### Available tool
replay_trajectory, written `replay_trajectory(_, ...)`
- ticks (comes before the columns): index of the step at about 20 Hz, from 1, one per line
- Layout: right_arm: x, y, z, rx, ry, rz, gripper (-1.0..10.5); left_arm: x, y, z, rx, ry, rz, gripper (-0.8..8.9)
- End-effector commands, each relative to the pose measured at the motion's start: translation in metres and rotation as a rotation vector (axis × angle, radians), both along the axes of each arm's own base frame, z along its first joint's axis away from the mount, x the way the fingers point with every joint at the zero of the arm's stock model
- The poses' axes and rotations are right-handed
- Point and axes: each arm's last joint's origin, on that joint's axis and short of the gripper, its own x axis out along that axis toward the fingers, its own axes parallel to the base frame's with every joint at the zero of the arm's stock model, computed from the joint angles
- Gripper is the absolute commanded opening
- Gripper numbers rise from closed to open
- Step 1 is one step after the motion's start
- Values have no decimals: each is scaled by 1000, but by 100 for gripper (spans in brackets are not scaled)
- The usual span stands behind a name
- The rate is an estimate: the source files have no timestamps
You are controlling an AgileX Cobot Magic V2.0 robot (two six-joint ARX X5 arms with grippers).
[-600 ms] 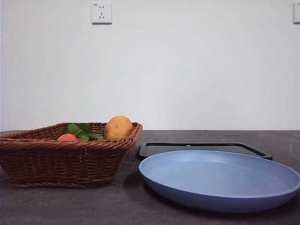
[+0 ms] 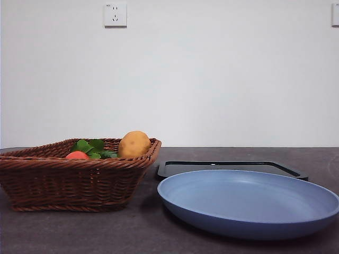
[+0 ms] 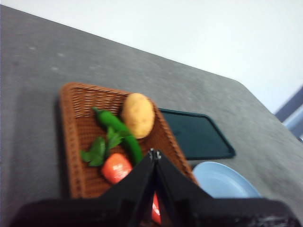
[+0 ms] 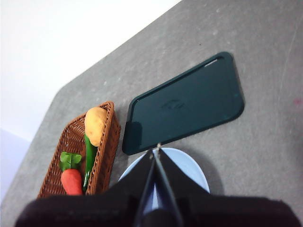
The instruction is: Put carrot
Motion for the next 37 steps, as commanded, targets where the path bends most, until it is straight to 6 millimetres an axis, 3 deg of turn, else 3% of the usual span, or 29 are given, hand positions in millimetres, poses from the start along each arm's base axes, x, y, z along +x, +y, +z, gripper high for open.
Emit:
replay_trajectory(1, 6, 0, 17, -76, 8, 31, 3, 8, -1, 13, 22, 11, -50, 7)
replay_trajectory(5, 21, 1, 28, -161, 122, 79, 4, 25, -4, 26, 63, 95, -124, 7)
replay_trajectory(8, 33, 1, 26, -213, 240, 120, 4, 36, -6, 30, 97, 178, -172, 7)
replay_trajectory(12, 51, 3, 10, -234, 391, 223, 5, 51, -10, 31, 136, 291, -216, 7)
replay_trajectory(16, 74, 6, -12, -203, 546, 299, 84, 62, -15, 27, 101, 328, -298, 16)
replay_trajectory(19, 90, 8, -29, -198, 635, 316, 218, 63, -18, 29, 91, 310, -316, 199)
replay_trajectory(21, 100, 11, -37, -200, 650, 327, 247, 63, -18, 29, 81, 314, -315, 247)
replay_trajectory(27, 133, 23, -74, -209, 720, 374, 245, 62, -19, 29, 52, 322, -343, 247)
replay_trajectory(31, 144, 28, -97, -192, 779, 402, 236, 62, -19, 29, 53, 321, -343, 247)
replay_trajectory(37, 147, 30, -103, -175, 795, 421, 47, 62, -19, 29, 54, 319, -342, 248)
